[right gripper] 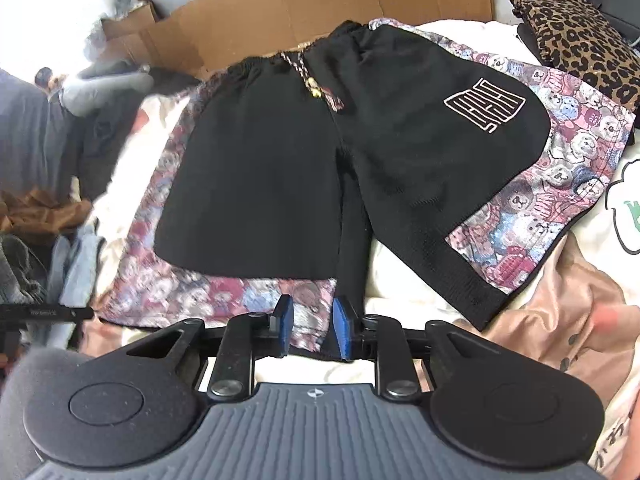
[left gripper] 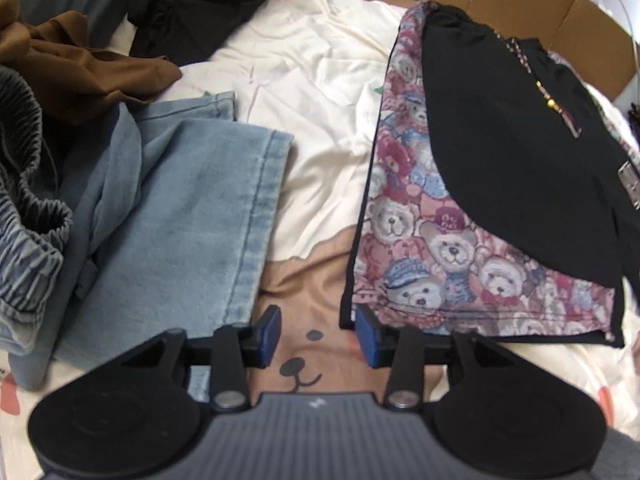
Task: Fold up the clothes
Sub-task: 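Move both open tools down to the floral cloth edge beside the pants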
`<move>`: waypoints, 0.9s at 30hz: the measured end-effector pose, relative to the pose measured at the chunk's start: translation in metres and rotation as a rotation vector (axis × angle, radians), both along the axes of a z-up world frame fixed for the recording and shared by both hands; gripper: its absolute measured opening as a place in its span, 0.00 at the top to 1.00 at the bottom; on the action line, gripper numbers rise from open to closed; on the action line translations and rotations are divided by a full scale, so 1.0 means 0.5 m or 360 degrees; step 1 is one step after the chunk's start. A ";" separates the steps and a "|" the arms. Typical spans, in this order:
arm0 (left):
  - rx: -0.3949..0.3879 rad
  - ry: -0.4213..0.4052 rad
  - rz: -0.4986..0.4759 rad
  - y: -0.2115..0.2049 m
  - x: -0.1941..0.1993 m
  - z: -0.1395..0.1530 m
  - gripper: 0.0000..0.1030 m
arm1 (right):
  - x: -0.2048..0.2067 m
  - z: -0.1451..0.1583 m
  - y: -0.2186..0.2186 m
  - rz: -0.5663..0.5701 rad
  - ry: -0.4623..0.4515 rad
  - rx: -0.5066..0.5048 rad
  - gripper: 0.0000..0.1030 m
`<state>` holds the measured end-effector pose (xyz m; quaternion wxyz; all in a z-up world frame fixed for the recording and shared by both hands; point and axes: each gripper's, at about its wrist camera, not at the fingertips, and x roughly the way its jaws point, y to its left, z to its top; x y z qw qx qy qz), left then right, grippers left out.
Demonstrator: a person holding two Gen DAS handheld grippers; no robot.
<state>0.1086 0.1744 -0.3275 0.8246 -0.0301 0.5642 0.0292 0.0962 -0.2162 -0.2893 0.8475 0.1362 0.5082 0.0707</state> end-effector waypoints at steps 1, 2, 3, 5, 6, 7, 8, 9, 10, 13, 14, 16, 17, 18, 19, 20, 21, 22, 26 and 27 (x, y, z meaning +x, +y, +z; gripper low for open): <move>0.0002 -0.0008 -0.0012 -0.003 0.001 -0.003 0.54 | -0.001 -0.005 0.002 0.0005 0.0009 -0.0026 0.74; -0.0003 -0.0016 -0.0023 -0.005 0.002 -0.006 0.53 | -0.002 -0.012 0.002 0.0004 0.0016 -0.0031 0.74; -0.0003 -0.0026 -0.0035 -0.008 0.002 -0.008 0.52 | -0.005 -0.019 0.001 -0.0001 0.0024 -0.0024 0.74; 0.0011 -0.0048 -0.0061 -0.015 0.004 -0.010 0.52 | -0.009 -0.031 -0.001 -0.0005 0.0031 0.0003 0.74; 0.0024 -0.0062 -0.0078 -0.018 0.005 -0.010 0.52 | -0.012 -0.035 -0.001 0.0004 0.0024 0.0009 0.74; 0.0051 -0.0082 -0.0105 -0.024 0.005 -0.008 0.52 | -0.015 -0.039 0.000 0.0015 0.0015 -0.0003 0.71; 0.0082 -0.0107 -0.0138 -0.030 0.006 -0.006 0.52 | -0.018 -0.042 0.001 0.0022 0.0006 -0.0027 0.69; 0.0107 -0.0134 -0.0172 -0.036 0.006 -0.003 0.51 | -0.020 -0.046 0.001 0.0027 -0.0001 -0.0042 0.67; 0.0118 -0.0159 -0.0207 -0.041 0.006 -0.001 0.50 | -0.022 -0.049 0.000 0.0030 -0.0004 -0.0040 0.66; 0.0123 -0.0192 -0.0292 -0.051 0.006 -0.005 0.50 | -0.026 -0.059 -0.003 0.0028 -0.0011 -0.0014 0.66; 0.0125 -0.0200 -0.0313 -0.054 0.006 -0.007 0.50 | -0.026 -0.061 -0.003 0.0022 -0.0018 -0.0007 0.66; 0.0124 -0.0215 -0.0346 -0.057 0.005 -0.011 0.50 | -0.025 -0.065 -0.001 0.0020 -0.0027 0.0002 0.66; 0.0119 -0.0219 -0.0354 -0.057 0.005 -0.013 0.50 | -0.024 -0.066 0.002 0.0025 -0.0029 0.0005 0.66; 0.0108 -0.0219 -0.0352 -0.056 0.005 -0.015 0.50 | -0.022 -0.067 0.004 0.0030 -0.0031 0.0008 0.66; 0.0097 -0.0218 -0.0350 -0.054 0.005 -0.017 0.50 | -0.020 -0.069 0.007 0.0034 -0.0030 0.0011 0.66; 0.0087 -0.0218 -0.0349 -0.053 0.005 -0.019 0.50 | -0.019 -0.072 0.010 0.0031 -0.0024 0.0018 0.66; 0.0076 -0.0218 -0.0347 -0.051 0.005 -0.021 0.51 | -0.018 -0.076 0.012 0.0023 -0.0017 0.0029 0.66; 0.0065 -0.0218 -0.0345 -0.050 0.005 -0.023 0.51 | -0.017 -0.080 0.014 0.0016 -0.0009 0.0040 0.66; 0.0022 -0.0216 -0.0337 -0.044 0.006 -0.031 0.59 | -0.014 -0.099 0.023 0.0002 0.0038 0.0073 0.66; 0.0012 -0.0216 -0.0335 -0.042 0.006 -0.033 0.59 | -0.014 -0.104 0.026 0.0003 0.0052 0.0079 0.66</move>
